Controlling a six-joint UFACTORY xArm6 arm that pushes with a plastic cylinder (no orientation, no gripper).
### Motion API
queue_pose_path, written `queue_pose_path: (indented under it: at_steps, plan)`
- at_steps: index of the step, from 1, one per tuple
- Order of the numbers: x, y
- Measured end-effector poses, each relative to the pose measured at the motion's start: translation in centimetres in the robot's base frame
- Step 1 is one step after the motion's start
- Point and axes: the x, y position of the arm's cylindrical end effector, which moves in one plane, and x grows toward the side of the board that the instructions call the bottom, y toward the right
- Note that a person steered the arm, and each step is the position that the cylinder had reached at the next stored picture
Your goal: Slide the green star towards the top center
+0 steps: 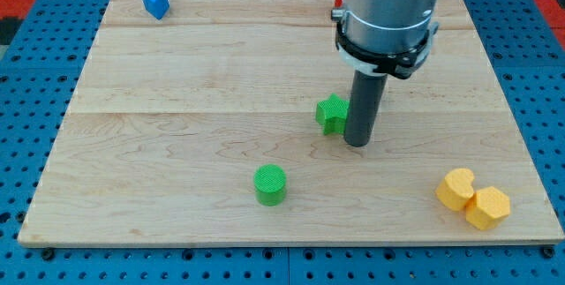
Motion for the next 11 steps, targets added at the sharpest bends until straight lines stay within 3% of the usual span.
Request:
queue_pose_path:
  at_steps: [2, 3, 4, 7, 11]
  plan:
    - [-5.1, -7.3]
    - [-6.0, -7.9]
    - [-4.1, -7.9]
    - [-14.1, -7.9]
    - [-18.2, -8.7]
